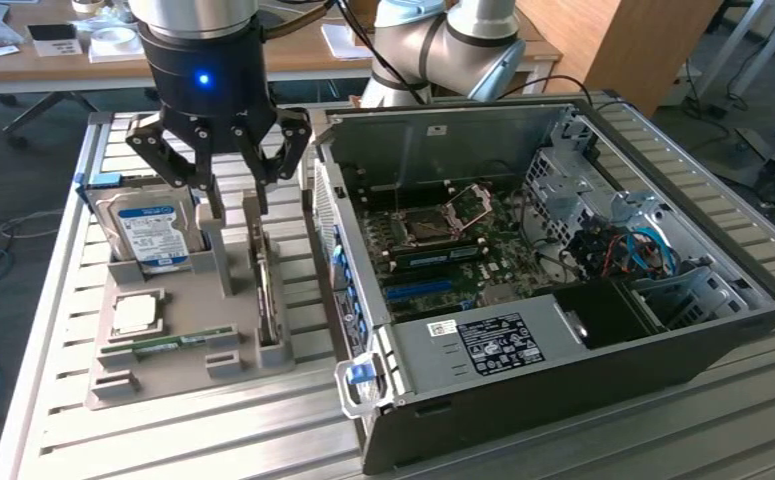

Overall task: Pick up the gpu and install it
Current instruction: 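Pick up the gpu and move the gpu toward the slot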

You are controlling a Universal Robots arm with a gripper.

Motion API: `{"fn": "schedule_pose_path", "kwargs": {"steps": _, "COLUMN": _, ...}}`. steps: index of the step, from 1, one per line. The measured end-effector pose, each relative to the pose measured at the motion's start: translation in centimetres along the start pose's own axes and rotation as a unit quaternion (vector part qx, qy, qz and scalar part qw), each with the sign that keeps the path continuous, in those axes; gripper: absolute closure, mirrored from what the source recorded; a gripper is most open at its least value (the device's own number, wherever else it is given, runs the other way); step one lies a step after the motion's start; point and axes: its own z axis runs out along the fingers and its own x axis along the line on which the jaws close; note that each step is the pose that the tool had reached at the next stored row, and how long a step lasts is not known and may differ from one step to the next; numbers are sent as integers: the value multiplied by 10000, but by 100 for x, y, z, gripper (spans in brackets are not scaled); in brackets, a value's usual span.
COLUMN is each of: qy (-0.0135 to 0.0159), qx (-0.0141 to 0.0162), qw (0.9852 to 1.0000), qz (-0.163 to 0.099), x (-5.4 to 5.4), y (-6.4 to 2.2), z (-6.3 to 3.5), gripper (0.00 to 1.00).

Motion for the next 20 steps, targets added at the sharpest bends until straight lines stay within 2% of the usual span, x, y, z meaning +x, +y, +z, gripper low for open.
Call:
{"fn": "schedule_pose_path", "kwargs": {"steps": 14, "qy": -1, "qx": -1, "qw": 10000, "qz": 0, "x": 1, "y": 0, "z": 17, "gripper": 53}}
{"fn": "schedule_pose_path", "kwargs": {"steps": 20, "qy": 0, "qx": 0, "qw": 10000, "qz": 0, "x": 3, "y": -4, "z": 99, "gripper": 53}}
